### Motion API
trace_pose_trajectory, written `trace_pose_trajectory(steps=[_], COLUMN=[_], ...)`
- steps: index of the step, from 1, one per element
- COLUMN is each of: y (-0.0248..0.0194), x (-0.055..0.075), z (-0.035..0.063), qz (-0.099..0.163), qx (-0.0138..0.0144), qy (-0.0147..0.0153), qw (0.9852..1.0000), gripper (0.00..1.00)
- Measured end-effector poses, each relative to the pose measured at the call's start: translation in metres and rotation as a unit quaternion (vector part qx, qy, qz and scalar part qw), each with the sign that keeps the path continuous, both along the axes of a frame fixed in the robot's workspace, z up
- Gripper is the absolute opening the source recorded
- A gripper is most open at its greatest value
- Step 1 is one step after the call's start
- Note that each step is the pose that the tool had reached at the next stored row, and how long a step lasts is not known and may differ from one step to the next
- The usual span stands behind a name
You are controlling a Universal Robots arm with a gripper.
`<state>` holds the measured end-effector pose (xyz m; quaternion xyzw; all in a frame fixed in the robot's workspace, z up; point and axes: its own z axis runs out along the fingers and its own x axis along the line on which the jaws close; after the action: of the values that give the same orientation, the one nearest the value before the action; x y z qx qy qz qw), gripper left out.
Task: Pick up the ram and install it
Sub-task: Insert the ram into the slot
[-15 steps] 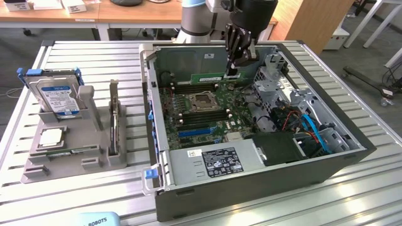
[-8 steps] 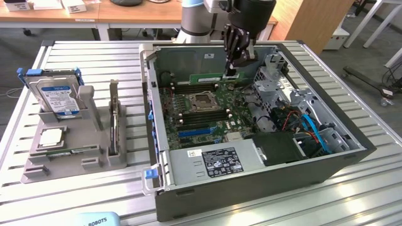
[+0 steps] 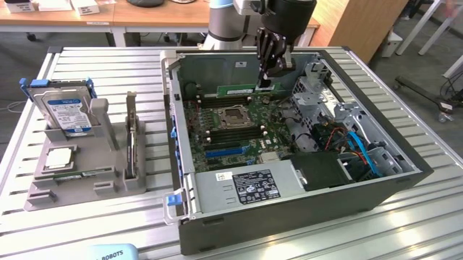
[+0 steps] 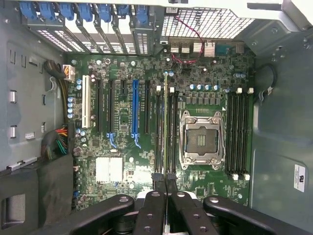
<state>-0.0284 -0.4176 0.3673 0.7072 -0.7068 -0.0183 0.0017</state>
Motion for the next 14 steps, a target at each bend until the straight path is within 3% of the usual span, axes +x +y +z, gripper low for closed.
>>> trace_pose_trajectory(steps=[9,14], y=[-0.0001,0.0], x=[0.0,0.0], z=[-0.0003,-0.0073], qz=[0.0,0.0], qx=[0.0,0.0001], qy=[0.0,-0.0002], qw=[1.0,1.0], gripper=[0.11,0.11])
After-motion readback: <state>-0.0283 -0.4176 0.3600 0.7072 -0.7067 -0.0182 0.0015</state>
